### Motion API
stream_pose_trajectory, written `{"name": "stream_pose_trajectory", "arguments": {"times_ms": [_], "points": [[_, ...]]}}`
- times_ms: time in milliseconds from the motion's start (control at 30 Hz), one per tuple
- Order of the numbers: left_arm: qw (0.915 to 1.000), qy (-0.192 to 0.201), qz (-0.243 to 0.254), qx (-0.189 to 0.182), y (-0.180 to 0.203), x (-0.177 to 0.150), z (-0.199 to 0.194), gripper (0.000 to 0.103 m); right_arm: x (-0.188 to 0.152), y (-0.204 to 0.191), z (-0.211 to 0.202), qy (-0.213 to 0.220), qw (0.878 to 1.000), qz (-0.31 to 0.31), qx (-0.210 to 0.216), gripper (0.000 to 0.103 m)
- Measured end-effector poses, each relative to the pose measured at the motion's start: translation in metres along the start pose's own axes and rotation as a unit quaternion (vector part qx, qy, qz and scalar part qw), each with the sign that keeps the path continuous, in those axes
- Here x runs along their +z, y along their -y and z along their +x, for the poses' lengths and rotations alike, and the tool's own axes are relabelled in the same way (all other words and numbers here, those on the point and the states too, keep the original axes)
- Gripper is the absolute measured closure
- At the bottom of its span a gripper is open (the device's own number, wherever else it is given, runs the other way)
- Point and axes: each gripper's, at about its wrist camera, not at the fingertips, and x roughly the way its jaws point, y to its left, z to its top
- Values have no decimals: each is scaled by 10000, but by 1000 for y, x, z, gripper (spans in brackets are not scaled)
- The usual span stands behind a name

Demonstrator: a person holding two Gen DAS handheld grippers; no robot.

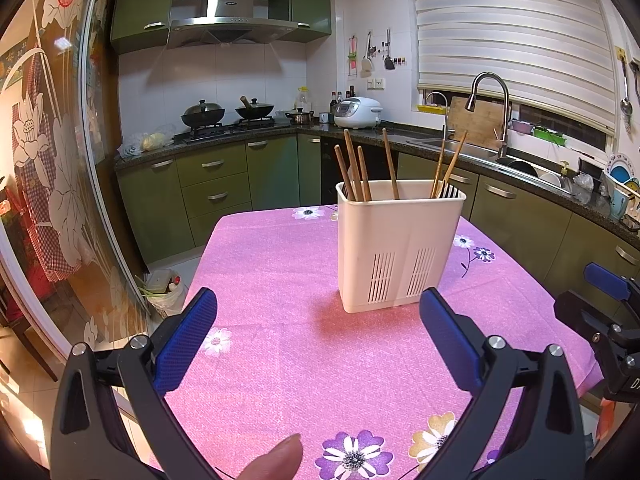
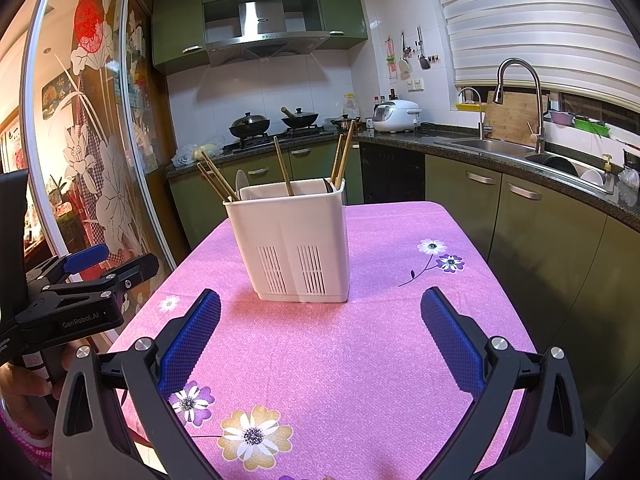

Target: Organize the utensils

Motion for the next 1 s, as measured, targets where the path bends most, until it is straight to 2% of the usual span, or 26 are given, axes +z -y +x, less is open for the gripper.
{"name": "stream_pose_trajectory", "arguments": {"times_ms": [1000], "points": [[10000,-1,-18,9,-4,-5,1,7,-2,1,2,-25,10000,-37,29,4]]}}
